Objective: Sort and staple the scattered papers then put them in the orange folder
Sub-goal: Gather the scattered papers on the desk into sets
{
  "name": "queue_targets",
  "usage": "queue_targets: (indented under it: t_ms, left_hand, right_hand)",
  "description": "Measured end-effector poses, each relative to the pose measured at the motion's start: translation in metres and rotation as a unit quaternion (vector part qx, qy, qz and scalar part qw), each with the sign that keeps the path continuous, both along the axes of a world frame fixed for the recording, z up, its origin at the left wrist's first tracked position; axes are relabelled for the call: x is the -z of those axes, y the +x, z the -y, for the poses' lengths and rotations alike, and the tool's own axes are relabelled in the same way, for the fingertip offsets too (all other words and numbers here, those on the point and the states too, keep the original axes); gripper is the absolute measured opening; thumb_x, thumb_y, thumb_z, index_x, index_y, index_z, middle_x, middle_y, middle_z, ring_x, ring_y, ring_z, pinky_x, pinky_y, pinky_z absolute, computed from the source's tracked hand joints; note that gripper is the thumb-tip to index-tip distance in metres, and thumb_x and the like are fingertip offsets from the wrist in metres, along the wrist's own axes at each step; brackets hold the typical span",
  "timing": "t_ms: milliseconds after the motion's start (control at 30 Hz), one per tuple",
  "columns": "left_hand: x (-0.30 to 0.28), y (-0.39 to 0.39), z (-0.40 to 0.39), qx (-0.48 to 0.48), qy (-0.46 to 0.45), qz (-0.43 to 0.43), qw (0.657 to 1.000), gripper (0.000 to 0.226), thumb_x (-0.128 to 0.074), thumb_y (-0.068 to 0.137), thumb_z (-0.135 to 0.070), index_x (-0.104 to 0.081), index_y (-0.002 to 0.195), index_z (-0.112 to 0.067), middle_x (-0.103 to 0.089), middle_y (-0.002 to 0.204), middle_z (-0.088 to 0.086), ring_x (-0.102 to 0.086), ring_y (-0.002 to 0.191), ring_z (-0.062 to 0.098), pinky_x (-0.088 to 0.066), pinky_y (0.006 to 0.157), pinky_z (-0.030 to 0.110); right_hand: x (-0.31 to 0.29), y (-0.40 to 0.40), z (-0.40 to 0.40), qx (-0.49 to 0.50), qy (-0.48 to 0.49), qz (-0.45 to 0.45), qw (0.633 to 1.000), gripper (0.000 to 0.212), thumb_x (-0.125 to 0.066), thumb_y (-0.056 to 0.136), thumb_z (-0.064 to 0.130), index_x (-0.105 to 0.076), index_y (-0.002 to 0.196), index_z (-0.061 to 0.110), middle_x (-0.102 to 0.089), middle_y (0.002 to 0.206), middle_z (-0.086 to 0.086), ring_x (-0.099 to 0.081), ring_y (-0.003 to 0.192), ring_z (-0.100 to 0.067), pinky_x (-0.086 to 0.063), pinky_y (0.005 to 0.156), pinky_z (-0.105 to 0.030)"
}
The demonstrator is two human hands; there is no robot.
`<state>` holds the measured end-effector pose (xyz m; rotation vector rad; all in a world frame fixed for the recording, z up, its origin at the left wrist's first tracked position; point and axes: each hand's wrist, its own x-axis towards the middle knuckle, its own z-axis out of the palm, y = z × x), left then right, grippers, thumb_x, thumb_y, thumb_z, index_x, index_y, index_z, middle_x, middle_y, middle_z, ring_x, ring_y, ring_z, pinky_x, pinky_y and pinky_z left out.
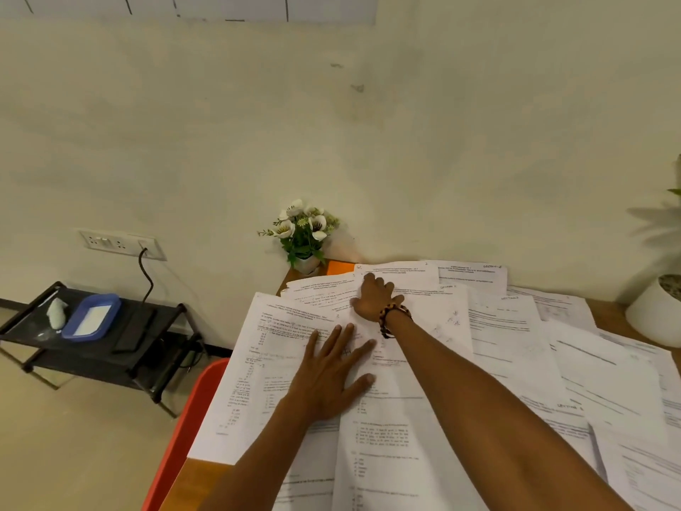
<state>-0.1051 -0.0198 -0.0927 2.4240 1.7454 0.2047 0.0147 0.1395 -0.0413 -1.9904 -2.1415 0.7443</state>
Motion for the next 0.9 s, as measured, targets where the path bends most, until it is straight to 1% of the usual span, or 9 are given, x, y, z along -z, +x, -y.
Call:
queue_targets:
  t_ms: [133,233,300,400,500,567,667,767,900]
  left_hand:
    - [0.001,0.000,0.000,-0.002,0.005,0.003,1.000,0.062,-0.012,0.098,-0.074,0.010,0.153,-0.056,0.015,0.168,-0.007,0.018,0.155,0.017,0.011,0.123,0.055]
    - [0.003,-0.001,-0.001,-0.003,0.008,0.001,1.000,0.062,-0.012,0.098,-0.074,0.010,0.153,-0.056,0.015,0.169,-0.007,0.017,0.155,0.017,0.010,0.123,0.055]
    - [0.003,-0.001,0.000,-0.003,0.011,0.001,1.000,0.062,-0.012,0.098,-0.074,0.009,0.153,-0.056,0.014,0.169,-0.007,0.017,0.155,0.017,0.010,0.123,0.055]
    - [0.003,-0.001,0.001,-0.002,0.019,-0.002,1.000,0.063,-0.012,0.098,-0.074,0.009,0.154,-0.054,0.017,0.168,-0.006,0.018,0.155,0.017,0.007,0.124,0.056]
    - [0.002,-0.001,0.002,-0.002,0.034,0.002,0.999,0.063,-0.014,0.099,-0.073,0.009,0.154,-0.053,0.020,0.168,-0.006,0.020,0.154,0.018,0.005,0.124,0.056]
    - [0.002,-0.001,0.003,-0.006,0.043,0.003,0.999,0.064,-0.015,0.099,-0.072,0.010,0.154,-0.053,0.022,0.167,-0.005,0.021,0.154,0.019,0.006,0.124,0.056]
    - [0.001,0.000,0.006,-0.007,0.039,-0.007,0.999,0.064,-0.014,0.099,-0.072,0.010,0.155,-0.052,0.023,0.167,-0.004,0.023,0.153,0.020,0.007,0.123,0.057]
    - [0.002,-0.001,0.007,-0.005,0.023,-0.007,1.000,0.064,-0.012,0.099,-0.073,0.011,0.155,-0.052,0.024,0.167,-0.005,0.023,0.153,0.019,0.008,0.123,0.057]
    - [0.002,-0.001,0.008,-0.005,0.008,-0.006,1.000,0.064,-0.010,0.098,-0.074,0.011,0.154,-0.053,0.020,0.168,-0.005,0.021,0.154,0.019,0.008,0.123,0.057]
  right_hand:
    - [-0.002,-0.010,-0.010,0.078,0.003,-0.048,0.996,0.060,-0.062,0.093,0.032,-0.035,0.141,0.008,-0.037,0.148,-0.016,-0.027,0.141,-0.041,-0.027,0.113,-0.057]
    - [-0.001,-0.009,-0.013,0.089,0.020,-0.058,0.994,0.047,-0.060,0.096,0.030,-0.047,0.138,0.014,-0.044,0.146,-0.012,-0.030,0.140,-0.038,-0.028,0.113,-0.054]
    - [0.002,-0.007,-0.015,0.087,0.059,-0.075,0.992,0.038,-0.060,0.098,0.027,-0.055,0.133,0.012,-0.051,0.141,-0.011,-0.038,0.136,-0.037,-0.035,0.110,-0.052]
    - [-0.005,-0.004,-0.016,0.095,0.120,-0.129,0.980,0.027,-0.065,0.095,0.018,-0.064,0.118,0.004,-0.062,0.127,-0.016,-0.048,0.127,-0.039,-0.046,0.099,-0.049]
    - [-0.021,-0.006,-0.017,0.104,0.156,-0.121,0.975,0.015,-0.067,0.092,0.010,-0.071,0.106,0.006,-0.066,0.116,-0.018,-0.047,0.124,-0.038,-0.042,0.100,-0.044]
    - [-0.034,-0.009,-0.017,0.092,0.177,-0.106,0.974,0.006,-0.067,0.090,0.006,-0.071,0.093,0.008,-0.068,0.106,-0.016,-0.048,0.120,-0.038,-0.040,0.094,-0.042]
    - [-0.057,-0.015,-0.017,0.086,0.223,-0.098,0.966,0.013,-0.063,0.090,0.002,-0.066,0.086,0.013,-0.066,0.107,-0.014,-0.049,0.114,-0.037,-0.039,0.087,-0.039]
    - [-0.087,-0.020,-0.025,0.136,0.277,-0.159,0.938,0.022,-0.058,0.088,-0.004,-0.071,0.104,0.005,-0.060,0.116,-0.016,-0.054,0.108,-0.037,-0.047,0.091,-0.042]
    - [-0.119,-0.016,-0.030,0.086,0.386,-0.143,0.907,0.016,-0.054,0.091,-0.007,-0.069,0.090,0.001,-0.061,0.102,-0.015,-0.054,0.100,-0.036,-0.048,0.079,-0.044]
